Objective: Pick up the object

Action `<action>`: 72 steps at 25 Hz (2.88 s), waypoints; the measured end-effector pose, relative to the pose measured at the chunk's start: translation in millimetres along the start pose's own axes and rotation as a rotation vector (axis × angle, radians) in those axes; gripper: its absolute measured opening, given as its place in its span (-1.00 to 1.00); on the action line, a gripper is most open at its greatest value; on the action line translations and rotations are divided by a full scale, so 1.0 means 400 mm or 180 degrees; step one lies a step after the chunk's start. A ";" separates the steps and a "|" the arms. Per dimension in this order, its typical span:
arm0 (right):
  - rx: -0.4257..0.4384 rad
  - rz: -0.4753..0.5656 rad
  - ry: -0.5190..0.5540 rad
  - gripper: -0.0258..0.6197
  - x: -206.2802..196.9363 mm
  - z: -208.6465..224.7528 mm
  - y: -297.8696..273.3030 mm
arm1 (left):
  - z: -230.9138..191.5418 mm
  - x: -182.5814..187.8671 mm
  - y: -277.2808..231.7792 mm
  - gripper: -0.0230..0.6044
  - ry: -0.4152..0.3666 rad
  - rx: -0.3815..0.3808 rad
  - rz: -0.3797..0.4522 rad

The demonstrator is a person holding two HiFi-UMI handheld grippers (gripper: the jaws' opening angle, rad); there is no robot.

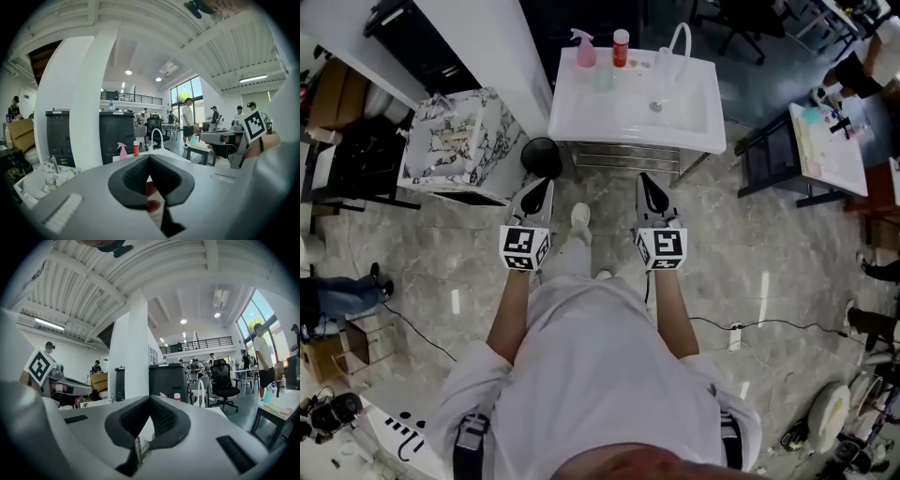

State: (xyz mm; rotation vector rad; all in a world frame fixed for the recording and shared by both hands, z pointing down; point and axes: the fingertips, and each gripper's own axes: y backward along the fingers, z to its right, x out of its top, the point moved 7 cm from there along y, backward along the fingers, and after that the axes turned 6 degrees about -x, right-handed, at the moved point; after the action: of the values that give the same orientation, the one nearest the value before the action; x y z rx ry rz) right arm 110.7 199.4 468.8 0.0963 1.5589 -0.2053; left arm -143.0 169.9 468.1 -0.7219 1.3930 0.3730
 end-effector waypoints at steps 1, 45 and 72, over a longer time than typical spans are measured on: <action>-0.0009 0.0000 0.0000 -0.91 0.002 0.009 -0.021 | -0.015 0.006 -0.019 -0.93 0.0009 0.0012 0.0025; -0.0615 -0.1033 -0.0423 0.84 -0.148 0.228 -1.088 | -0.723 0.079 -0.625 -0.93 0.0498 0.0103 0.0132; 0.0001 -0.2352 -0.1335 0.25 -0.763 0.333 -1.485 | -0.643 -0.019 -0.361 -0.93 0.0882 0.1558 -0.0795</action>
State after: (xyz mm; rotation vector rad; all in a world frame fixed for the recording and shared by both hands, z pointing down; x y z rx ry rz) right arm 128.2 -386.2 815.6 -0.5034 1.1157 -0.7553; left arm -246.8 -103.5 506.3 -0.5417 1.5512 -0.2708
